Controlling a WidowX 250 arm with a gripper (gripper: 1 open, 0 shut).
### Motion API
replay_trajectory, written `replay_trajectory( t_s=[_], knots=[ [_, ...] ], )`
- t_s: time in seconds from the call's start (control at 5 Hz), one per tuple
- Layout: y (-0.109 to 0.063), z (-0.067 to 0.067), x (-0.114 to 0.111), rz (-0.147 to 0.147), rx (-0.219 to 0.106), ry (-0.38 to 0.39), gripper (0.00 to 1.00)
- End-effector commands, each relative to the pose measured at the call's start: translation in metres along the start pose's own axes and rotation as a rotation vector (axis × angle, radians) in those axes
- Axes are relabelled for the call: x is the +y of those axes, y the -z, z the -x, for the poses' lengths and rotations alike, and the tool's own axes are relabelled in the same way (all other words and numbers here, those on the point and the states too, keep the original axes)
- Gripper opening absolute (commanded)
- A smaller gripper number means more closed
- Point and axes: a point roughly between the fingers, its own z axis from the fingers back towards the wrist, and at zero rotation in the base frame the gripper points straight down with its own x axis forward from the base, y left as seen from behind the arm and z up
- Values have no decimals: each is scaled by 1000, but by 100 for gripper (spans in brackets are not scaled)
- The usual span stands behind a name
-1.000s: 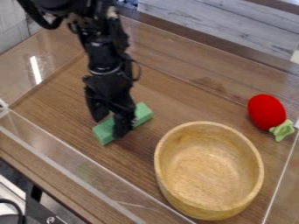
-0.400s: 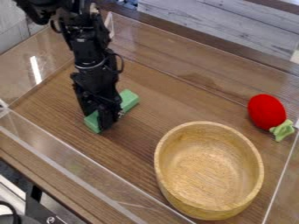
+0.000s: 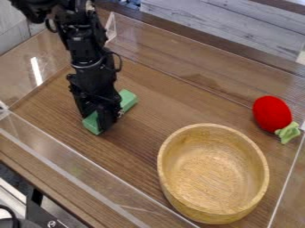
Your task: Put the green block in the brown bowl
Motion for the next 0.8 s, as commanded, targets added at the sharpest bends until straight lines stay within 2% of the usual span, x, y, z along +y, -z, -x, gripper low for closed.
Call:
replay_trajectory(
  t_s=[0.0, 0.4, 0.6],
  knots=[
    [-23, -19, -11, -25, -66, 50, 0],
    [-37, -3, -17, -3, -69, 72, 0],
    [-31, -11, -17, 8, -66, 91, 0]
  ],
)
